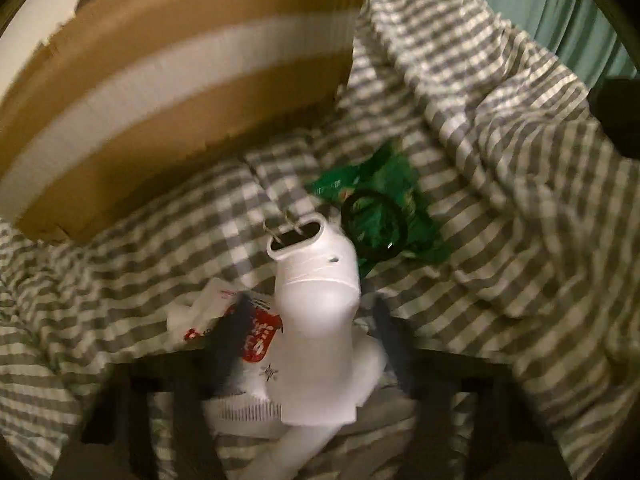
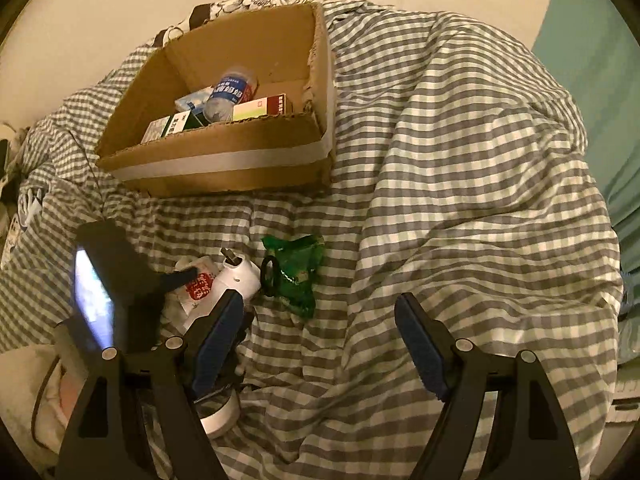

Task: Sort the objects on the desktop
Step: 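Grasp the white hair dryer with the left tool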

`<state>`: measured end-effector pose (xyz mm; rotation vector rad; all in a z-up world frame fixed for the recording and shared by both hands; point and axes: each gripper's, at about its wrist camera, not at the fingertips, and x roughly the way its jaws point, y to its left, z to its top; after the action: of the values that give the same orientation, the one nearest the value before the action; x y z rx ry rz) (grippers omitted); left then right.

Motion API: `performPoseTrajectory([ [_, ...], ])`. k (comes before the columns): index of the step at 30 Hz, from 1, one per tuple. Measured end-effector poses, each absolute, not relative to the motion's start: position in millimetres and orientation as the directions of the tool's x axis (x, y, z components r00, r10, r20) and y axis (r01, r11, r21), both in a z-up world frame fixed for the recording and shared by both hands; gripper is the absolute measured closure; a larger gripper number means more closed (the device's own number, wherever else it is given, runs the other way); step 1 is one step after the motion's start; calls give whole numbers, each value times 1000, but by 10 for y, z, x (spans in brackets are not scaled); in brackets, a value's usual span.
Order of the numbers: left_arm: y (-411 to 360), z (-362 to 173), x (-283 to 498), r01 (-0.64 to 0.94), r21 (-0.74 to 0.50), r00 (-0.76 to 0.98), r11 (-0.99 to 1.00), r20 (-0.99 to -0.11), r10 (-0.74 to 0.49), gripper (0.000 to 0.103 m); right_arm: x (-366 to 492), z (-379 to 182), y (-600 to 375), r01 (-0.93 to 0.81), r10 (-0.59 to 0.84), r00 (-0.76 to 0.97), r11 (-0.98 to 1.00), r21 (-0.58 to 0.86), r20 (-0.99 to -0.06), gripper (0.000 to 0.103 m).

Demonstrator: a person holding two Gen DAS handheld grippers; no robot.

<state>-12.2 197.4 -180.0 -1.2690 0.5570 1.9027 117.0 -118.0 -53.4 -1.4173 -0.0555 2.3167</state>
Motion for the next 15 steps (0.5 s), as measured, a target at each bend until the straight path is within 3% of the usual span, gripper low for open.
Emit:
performPoseTrajectory([
  [3,1836,-1733,-146,-781,-87,-223,-618,-886,407,60,1094,-652,-1173,-336,391,-375,-902,-270,-840,26],
  [6,1618,-1615,-225,-746,-131,-238,-653,-864,445,59,981,-858,-1151,-330,389,-339,-902,-280,-856,37],
  [15,1299,-1589,-637,-636,-188,-286,-749,-843,455,60,587,-1584,-1192,-272,388,-221,-906,-325,-895,41],
])
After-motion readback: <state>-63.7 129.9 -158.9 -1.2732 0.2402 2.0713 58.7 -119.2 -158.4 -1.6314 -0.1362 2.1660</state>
